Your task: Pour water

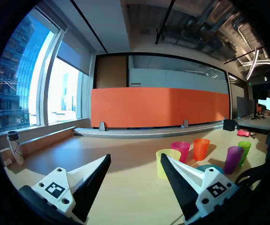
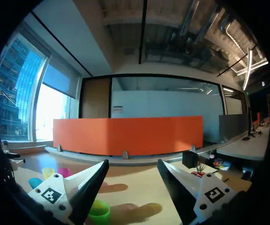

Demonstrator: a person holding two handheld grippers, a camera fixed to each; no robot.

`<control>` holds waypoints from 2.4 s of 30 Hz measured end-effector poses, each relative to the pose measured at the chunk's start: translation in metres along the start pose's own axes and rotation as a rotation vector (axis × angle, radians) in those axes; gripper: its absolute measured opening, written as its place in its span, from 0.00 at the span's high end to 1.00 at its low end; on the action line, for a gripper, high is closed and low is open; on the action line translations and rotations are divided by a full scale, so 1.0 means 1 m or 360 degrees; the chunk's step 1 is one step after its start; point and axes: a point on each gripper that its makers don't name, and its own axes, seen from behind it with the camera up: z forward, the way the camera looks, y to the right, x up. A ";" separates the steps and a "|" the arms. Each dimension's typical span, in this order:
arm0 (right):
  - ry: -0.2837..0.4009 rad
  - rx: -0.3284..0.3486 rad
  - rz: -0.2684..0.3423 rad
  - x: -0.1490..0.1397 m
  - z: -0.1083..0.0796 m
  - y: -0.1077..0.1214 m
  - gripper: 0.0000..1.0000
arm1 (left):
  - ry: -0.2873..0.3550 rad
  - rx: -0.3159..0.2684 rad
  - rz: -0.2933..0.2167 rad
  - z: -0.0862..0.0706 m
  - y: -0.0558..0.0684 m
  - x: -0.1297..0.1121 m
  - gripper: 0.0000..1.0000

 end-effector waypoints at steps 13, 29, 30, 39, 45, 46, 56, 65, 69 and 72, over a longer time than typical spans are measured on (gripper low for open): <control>0.0004 -0.0029 -0.0050 -0.012 0.009 0.012 0.00 | 0.0000 0.0000 0.0001 0.000 0.000 -0.001 0.02; -0.0049 0.0001 0.0007 -0.052 0.019 0.002 0.00 | 0.0000 0.0000 0.0001 -0.001 0.000 -0.001 0.02; -0.0057 0.0000 0.0010 -0.055 0.019 0.003 0.00 | 0.0000 0.0000 0.0001 -0.001 0.000 -0.001 0.02; -0.0112 -0.0029 0.0007 -0.081 0.018 0.012 0.00 | 0.0000 0.0000 0.0001 0.000 0.001 -0.001 0.01; -0.0122 -0.0043 0.0000 -0.088 0.020 0.016 0.00 | 0.0000 0.0000 0.0001 0.000 0.001 -0.001 0.02; -0.0125 -0.0042 0.0000 -0.089 0.020 0.017 0.00 | 0.0000 0.0000 0.0001 0.000 0.001 -0.001 0.02; -0.0169 -0.0066 -0.0009 -0.101 0.021 0.021 0.00 | 0.0000 0.0000 0.0001 0.000 0.001 -0.001 0.01; -0.0213 -0.0054 -0.0025 -0.110 0.022 0.017 0.00 | 0.0000 0.0000 0.0001 0.000 0.000 -0.001 0.02; -0.0215 -0.0055 -0.0024 -0.109 0.021 0.018 0.00 | 0.0000 0.0000 0.0001 0.000 0.000 -0.001 0.01; -0.0216 -0.0058 -0.0025 -0.109 0.021 0.018 0.00 | 0.0000 0.0000 0.0001 -0.001 0.000 -0.001 0.02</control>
